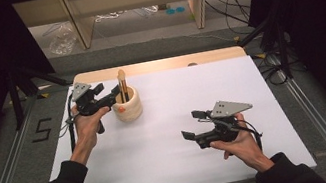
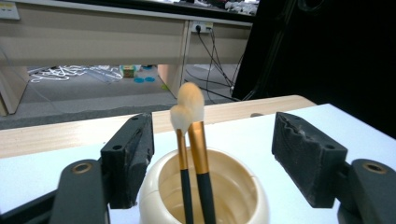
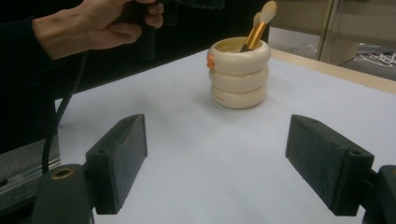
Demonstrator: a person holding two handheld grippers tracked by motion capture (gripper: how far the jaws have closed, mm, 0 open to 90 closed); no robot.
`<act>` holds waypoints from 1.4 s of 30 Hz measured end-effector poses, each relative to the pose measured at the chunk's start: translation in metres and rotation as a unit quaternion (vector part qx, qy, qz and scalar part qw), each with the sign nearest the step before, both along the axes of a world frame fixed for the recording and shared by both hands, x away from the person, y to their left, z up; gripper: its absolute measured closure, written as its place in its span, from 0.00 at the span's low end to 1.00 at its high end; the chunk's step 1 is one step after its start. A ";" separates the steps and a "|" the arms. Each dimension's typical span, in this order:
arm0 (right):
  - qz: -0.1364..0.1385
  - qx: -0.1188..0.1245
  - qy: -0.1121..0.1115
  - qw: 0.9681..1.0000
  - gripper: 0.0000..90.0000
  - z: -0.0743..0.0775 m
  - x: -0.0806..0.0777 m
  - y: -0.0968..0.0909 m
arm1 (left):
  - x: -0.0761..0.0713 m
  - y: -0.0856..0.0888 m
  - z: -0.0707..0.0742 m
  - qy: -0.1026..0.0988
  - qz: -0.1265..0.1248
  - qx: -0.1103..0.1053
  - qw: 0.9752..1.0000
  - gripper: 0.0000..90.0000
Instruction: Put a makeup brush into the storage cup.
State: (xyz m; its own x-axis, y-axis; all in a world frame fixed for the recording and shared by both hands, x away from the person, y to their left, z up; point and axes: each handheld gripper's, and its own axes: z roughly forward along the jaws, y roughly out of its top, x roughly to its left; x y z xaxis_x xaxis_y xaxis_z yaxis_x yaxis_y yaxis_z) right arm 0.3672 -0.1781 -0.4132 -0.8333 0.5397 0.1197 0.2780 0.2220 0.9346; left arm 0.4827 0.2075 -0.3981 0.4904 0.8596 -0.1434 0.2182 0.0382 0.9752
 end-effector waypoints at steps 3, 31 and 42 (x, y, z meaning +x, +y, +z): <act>0.000 0.001 -0.001 1.000 0.24 0.000 0.000 0.000 | -0.008 0.001 0.007 -0.007 -0.016 -0.004 1.000 0.31; -0.011 0.019 -0.026 0.999 0.24 0.001 0.002 0.000 | -0.083 0.000 0.019 0.011 -0.058 -0.024 0.998 0.25; -0.018 0.013 -0.027 0.999 0.24 0.002 0.001 -0.002 | -0.108 -0.004 0.013 0.012 -0.082 -0.019 0.996 0.24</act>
State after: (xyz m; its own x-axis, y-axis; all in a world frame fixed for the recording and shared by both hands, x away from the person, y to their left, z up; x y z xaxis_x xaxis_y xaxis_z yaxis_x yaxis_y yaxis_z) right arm 0.3683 -0.1802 -0.4111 -0.8189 0.5667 0.0906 0.2354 0.1877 0.9536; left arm 0.3750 0.2032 -0.3851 0.6200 0.7620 -0.1867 0.2471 0.0362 0.9683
